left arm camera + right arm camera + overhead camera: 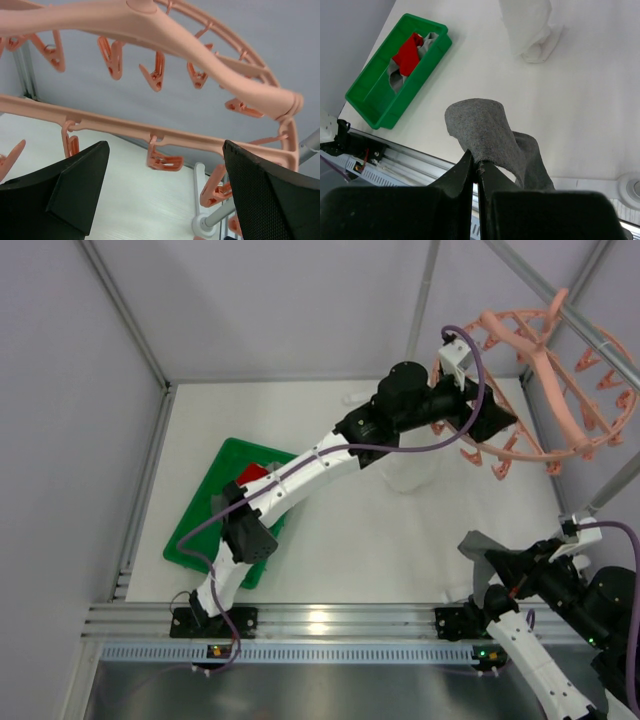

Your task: Remove the socks clipped to the hanger

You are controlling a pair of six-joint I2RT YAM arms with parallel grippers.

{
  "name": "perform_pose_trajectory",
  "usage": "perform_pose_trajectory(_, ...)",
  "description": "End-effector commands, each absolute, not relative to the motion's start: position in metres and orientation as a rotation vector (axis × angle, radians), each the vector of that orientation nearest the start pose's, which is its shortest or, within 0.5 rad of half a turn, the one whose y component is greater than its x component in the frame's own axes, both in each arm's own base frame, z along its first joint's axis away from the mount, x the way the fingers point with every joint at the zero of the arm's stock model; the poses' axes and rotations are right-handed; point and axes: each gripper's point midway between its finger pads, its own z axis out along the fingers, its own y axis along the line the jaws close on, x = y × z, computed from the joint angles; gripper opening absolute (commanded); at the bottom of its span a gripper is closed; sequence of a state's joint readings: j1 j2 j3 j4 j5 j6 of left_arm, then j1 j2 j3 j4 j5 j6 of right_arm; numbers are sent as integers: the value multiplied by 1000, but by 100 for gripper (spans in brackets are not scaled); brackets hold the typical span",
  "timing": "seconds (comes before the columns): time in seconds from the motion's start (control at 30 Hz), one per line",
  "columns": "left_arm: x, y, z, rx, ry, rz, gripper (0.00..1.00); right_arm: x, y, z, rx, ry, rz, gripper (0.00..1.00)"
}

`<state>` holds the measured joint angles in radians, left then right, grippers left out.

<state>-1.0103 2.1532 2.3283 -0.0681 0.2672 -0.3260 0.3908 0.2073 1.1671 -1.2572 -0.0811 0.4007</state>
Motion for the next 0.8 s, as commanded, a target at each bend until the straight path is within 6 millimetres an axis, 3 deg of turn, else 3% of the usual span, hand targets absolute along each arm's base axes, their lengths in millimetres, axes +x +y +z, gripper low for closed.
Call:
perform_pose_trajectory(0.0,283,-541,483,672,1312,-1237,99,52,55,301,-74,1888,624,0)
perform_pose_trajectory(0.2,290,-526,491,616,1317,-1178,98,49,53,303,-73,1886,619,0)
perform_pose_trajectory(0.37,274,-525,501,640,1305,-1265,98,50,53,301,-73,1888,619,0)
perform_pose_trajectory(0.53,254,-509,525,665,1260,-1316,98,51,57,301,-79,1883,636,0)
perform_pose_trajectory(0.57,248,-497,540,660,1230,-1306,98,53,59,299,-85,1889,643,0)
perform_pose_trajectory(0.63,249,-485,538,676,1216,-1226,98,54,66,303,-109,1875,680,0)
perform_pose_trajectory(0.67,247,-460,559,634,1179,-1171,99,57,70,301,-116,1884,693,0)
perform_pose_trajectory(0.7,253,-454,543,629,1218,-1108,99,57,78,306,-146,1866,735,0)
perform_pose_trajectory(0.73,256,-440,543,626,1206,-1026,98,59,83,305,-163,1877,755,0)
perform_pose_trajectory(0.77,259,-400,564,511,1197,-936,99,60,92,300,-197,1895,793,0)
